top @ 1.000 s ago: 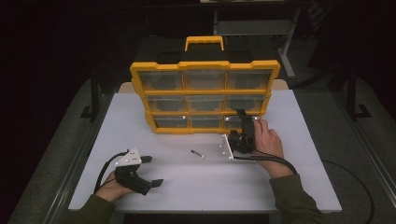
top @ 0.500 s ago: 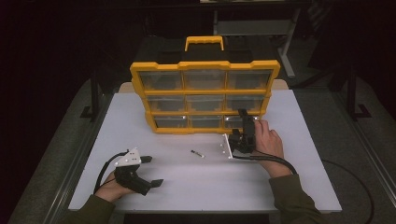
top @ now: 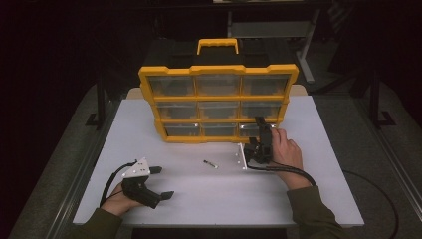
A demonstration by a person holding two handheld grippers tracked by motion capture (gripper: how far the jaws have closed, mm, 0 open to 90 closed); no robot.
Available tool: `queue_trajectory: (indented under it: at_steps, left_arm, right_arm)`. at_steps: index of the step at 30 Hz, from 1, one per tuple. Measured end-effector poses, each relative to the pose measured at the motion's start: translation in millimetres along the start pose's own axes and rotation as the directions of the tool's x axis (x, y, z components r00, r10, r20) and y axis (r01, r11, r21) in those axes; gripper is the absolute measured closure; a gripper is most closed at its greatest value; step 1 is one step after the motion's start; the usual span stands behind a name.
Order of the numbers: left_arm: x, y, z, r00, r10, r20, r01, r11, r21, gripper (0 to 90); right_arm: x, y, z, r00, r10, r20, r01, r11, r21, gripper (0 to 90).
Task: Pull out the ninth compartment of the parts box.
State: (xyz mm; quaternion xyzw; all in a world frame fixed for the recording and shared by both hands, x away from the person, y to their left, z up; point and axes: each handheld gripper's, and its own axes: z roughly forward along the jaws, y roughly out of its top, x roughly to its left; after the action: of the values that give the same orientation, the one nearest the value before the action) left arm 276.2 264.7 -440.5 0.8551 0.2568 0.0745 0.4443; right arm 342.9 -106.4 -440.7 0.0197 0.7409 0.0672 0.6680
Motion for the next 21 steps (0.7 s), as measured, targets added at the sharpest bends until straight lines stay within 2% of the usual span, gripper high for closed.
queue_trajectory:
  at_steps: [6,11,21]
  left_arm:
    - [-0.1,0.1,0.0,1.0,0.0,0.001,0.0,1.0,-0.001,0.2]
    - [0.0,0.1,-0.2,1.0,-0.001,0.001,0.001,1.0,-0.001,0.2]
    - [0.1,0.1,-0.4,1.0,0.0,0.0,0.0,1.0,-0.001,0.2]
  right_arm:
    - [0.6,-0.4,0.8,0.9996,-0.028,0.007,0.028,1.0,0.008,4.6]
    - [1.3,-0.8,0.4,0.9996,-0.013,0.025,0.013,1.0,0.016,6.3]
    - [2.0,-0.7,-1.0,0.9989,-0.002,0.046,0.002,1.0,0.011,16.6]
